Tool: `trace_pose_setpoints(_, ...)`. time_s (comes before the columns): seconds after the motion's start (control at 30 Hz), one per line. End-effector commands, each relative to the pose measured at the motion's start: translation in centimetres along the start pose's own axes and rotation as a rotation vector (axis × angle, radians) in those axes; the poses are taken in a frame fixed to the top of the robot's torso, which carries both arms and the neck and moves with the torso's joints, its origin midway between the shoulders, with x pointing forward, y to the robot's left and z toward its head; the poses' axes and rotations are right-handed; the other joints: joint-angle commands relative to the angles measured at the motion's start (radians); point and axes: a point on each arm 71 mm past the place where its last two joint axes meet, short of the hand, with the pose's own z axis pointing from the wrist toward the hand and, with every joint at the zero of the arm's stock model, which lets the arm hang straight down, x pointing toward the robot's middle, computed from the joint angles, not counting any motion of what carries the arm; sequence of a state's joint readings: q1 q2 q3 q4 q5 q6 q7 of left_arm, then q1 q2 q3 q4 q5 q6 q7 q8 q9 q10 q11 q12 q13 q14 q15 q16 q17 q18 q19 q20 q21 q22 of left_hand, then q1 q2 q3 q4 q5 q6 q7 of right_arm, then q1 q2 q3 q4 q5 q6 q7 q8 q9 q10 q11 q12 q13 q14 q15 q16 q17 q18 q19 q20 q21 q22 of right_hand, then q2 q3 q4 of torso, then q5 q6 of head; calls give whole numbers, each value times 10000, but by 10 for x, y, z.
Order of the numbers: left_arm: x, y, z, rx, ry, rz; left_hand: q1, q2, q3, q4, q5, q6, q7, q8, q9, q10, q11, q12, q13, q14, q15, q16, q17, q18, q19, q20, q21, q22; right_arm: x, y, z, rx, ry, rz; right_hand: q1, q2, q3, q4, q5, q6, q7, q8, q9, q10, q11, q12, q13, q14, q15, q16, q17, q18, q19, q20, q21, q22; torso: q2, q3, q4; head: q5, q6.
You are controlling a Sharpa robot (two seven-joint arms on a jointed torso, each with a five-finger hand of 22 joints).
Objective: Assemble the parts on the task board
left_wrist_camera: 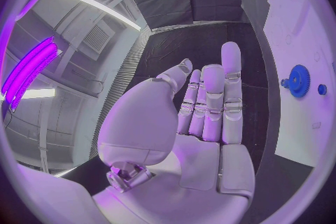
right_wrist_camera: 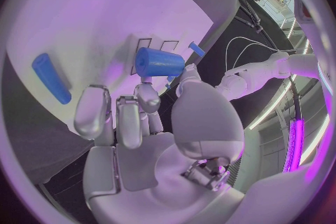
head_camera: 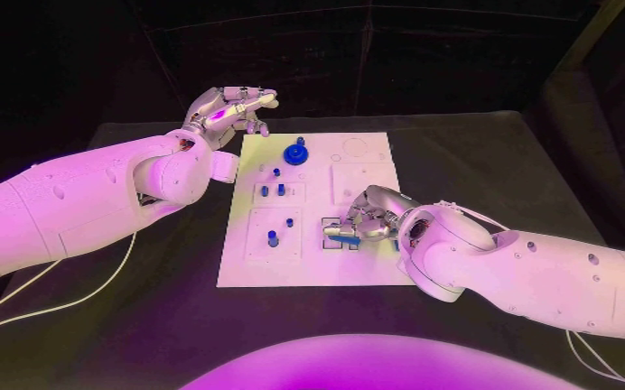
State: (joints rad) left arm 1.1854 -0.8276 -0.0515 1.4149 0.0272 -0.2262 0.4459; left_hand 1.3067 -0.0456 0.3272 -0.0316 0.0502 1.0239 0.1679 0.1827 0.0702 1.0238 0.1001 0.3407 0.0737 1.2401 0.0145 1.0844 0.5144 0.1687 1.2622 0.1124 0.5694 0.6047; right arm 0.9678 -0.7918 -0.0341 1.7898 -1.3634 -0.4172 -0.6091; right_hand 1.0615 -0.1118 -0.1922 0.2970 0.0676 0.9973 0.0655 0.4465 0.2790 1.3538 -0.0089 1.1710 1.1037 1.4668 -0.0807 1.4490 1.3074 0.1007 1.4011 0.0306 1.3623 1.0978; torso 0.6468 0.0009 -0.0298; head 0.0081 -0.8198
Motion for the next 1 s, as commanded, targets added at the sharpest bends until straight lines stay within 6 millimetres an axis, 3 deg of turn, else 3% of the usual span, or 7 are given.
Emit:
trace_pose_setpoints(0.03,2,-1,0,39,144,-73,11,29,-47,12,19,-66,-26,40,-14,-97,1,49,-16,-101,0,-37,-16,136,-27,0,-62,-15,1,3,-1,-139,139,-110,-118,38,155,-10,-13,31,-27,-9,40,-21,-33,22,72,568,19,-38,156,-139,-9,2,3,84,4,0,1,13,13)
trace_pose_setpoints(0.1,2,-1,0,38,142,-72,11,29,-47,12,19,-66,-26,40,-14,-97,1,49,-16,-101,0,-37,-16,136,-27,0,-62,-15,2,4,-1,-164,206,-207,407,490,454,-123,950,126,-74,53,82,36,-73,37,108,584,-15,-18,207,-148,22,-23,34,145,0,1,-3,12,9)
trace_pose_setpoints(0.13,2,-1,0,38,141,-71,11,29,-47,12,19,-66,-26,40,-14,-97,1,49,-16,-101,0,-37,-16,136,-27,0,-62,-15,2,4,-1,-173,227,-258,734,589,508,-196,1364,141,-83,67,99,47,-88,20,109,584,-29,-26,202,-152,26,-33,37,154,-3,0,-3,13,4)
trace_pose_setpoints(0.17,2,-1,0,38,140,-71,11,29,-47,12,19,-66,-26,40,-14,-97,1,49,-16,-101,0,-37,-16,136,-27,0,-62,-15,2,4,-1,-177,239,-308,873,600,503,-226,1445,141,-84,69,106,46,-92,1,99,583,-28,-34,194,-149,21,-38,32,144,-4,-1,-4,13,0)
trace_pose_setpoints(0.63,1,-1,1,15,123,-63,11,29,-47,12,19,-66,-26,40,-14,-97,1,49,-16,-101,0,-37,-16,136,-27,0,-62,-15,-2,3,-1,-363,-131,-935,1678,609,370,-464,1274,128,-80,83,148,20,-88,-115,49,572,-31,-88,139,-137,-15,-45,-14,79,-1,5,2,15,4)
trace_pose_setpoints(0.87,1,0,1,-1,125,-63,17,30,-57,6,19,-79,-23,46,-16,-114,3,59,-23,-115,3,-42,-49,135,-24,2,-78,-28,-4,3,-1,-530,-483,-910,1407,588,86,-97,1090,14,-40,37,147,-47,-52,-215,-20,559,-3,-142,76,-129,-47,-26,-50,32,2,11,-1,15,18)
trace_pose_setpoints(1.0,1,0,1,-9,132,-66,10,24,-65,8,19,-89,-16,44,-17,-123,8,59,-25,-118,5,-44,-57,135,-23,3,-82,-32,-5,4,-1,-636,-559,-898,975,434,-90,-24,856,-79,-9,-9,134,-104,-23,-299,-86,557,19,-162,62,-123,-66,-11,-72,1,0,8,-2,12,20)
